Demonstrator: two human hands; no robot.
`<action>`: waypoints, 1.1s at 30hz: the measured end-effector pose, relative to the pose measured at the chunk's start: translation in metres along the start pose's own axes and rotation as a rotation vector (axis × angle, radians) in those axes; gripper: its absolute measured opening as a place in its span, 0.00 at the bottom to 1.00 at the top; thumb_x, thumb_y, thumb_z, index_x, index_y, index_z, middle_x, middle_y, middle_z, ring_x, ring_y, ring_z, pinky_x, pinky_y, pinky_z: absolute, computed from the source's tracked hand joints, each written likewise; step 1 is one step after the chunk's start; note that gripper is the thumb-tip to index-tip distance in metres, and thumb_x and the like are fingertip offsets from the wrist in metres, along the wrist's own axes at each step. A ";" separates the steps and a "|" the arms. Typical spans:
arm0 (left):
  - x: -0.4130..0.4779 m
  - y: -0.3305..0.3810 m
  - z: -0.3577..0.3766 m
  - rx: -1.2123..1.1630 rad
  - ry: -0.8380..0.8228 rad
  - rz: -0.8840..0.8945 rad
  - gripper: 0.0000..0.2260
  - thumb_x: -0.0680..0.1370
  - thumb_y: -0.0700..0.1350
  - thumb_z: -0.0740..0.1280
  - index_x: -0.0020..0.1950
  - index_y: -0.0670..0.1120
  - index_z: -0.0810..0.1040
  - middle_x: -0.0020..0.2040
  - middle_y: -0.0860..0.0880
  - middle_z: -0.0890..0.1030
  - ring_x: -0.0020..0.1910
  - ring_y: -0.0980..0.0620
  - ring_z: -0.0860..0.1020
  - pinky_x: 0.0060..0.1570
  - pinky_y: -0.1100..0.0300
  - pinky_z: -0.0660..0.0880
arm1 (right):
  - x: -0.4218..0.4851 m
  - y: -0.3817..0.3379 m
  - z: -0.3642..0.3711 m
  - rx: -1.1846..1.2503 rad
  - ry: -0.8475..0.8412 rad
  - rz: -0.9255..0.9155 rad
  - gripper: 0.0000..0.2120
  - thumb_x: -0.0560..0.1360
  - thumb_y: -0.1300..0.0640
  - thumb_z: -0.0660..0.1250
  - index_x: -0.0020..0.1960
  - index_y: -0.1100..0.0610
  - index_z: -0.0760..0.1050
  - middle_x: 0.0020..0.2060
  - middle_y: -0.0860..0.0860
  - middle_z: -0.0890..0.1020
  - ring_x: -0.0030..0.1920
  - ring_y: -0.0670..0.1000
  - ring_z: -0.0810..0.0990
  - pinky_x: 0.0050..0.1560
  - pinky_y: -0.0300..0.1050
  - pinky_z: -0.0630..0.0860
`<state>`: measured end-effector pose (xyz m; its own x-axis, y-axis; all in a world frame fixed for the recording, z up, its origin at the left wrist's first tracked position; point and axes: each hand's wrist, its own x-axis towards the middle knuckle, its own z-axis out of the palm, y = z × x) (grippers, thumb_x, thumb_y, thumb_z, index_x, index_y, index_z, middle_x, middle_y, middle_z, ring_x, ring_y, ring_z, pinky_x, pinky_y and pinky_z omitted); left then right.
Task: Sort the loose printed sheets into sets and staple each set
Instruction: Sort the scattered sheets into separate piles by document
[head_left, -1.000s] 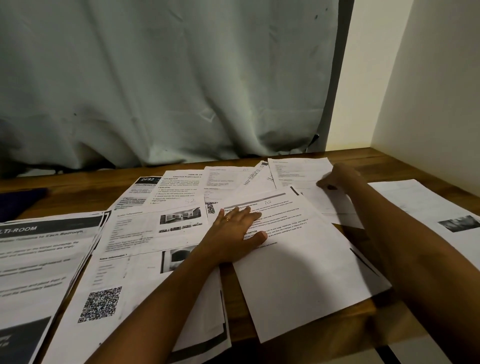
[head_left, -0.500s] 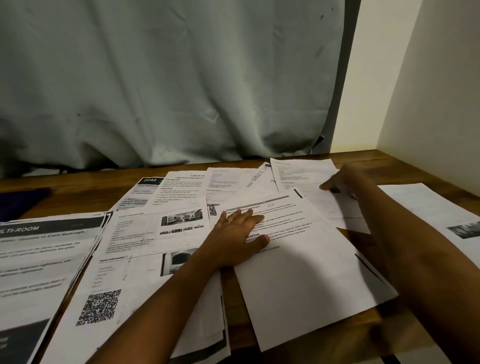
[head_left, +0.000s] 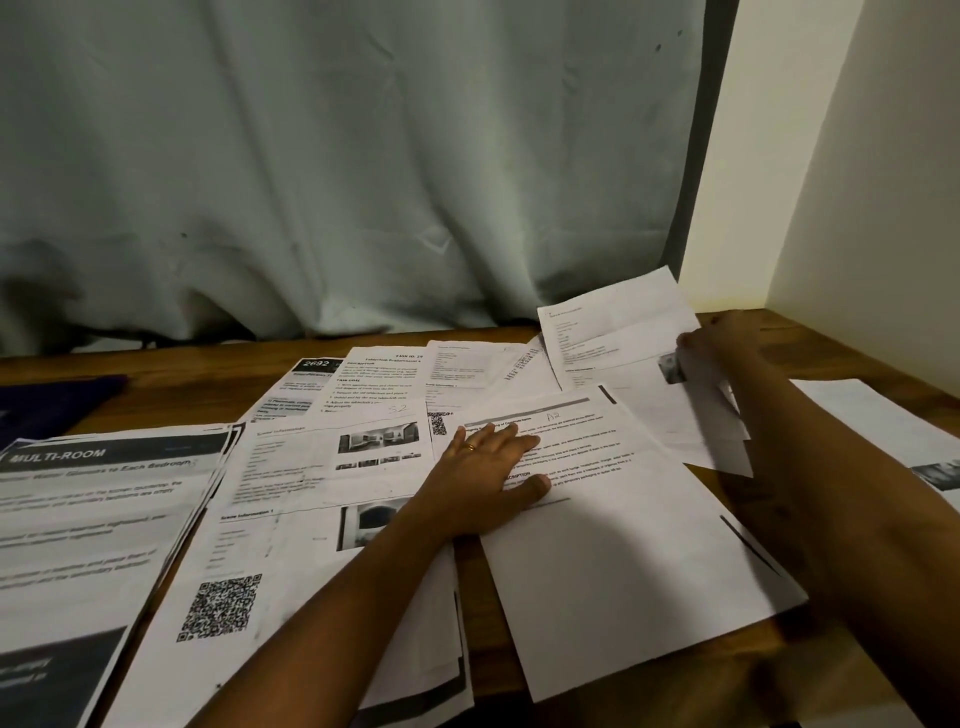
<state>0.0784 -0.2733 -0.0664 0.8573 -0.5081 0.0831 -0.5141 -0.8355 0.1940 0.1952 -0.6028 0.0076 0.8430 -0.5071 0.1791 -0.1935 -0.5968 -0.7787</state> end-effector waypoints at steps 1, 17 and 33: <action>0.000 0.000 0.000 -0.003 0.002 0.000 0.28 0.79 0.64 0.50 0.77 0.57 0.52 0.78 0.52 0.51 0.77 0.51 0.46 0.75 0.50 0.40 | 0.001 -0.005 -0.004 0.002 0.034 -0.046 0.05 0.72 0.62 0.68 0.46 0.59 0.73 0.42 0.57 0.72 0.39 0.53 0.70 0.43 0.43 0.66; -0.006 0.003 -0.001 -0.073 0.031 -0.004 0.26 0.79 0.63 0.51 0.76 0.57 0.56 0.78 0.53 0.54 0.77 0.52 0.49 0.74 0.50 0.41 | -0.043 -0.068 -0.091 0.576 0.423 -0.460 0.05 0.71 0.55 0.66 0.45 0.54 0.73 0.40 0.49 0.81 0.37 0.44 0.78 0.42 0.39 0.75; 0.003 0.027 -0.008 -0.098 0.088 0.026 0.29 0.79 0.65 0.45 0.75 0.53 0.60 0.76 0.52 0.60 0.75 0.50 0.57 0.73 0.44 0.40 | -0.138 0.046 -0.074 0.039 0.195 -0.204 0.09 0.72 0.62 0.63 0.32 0.58 0.69 0.28 0.51 0.74 0.30 0.51 0.74 0.26 0.35 0.68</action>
<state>0.0677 -0.2958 -0.0533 0.8452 -0.5055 0.1737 -0.5345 -0.7959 0.2845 0.0334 -0.6061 -0.0086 0.7492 -0.4916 0.4439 -0.0076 -0.6765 -0.7364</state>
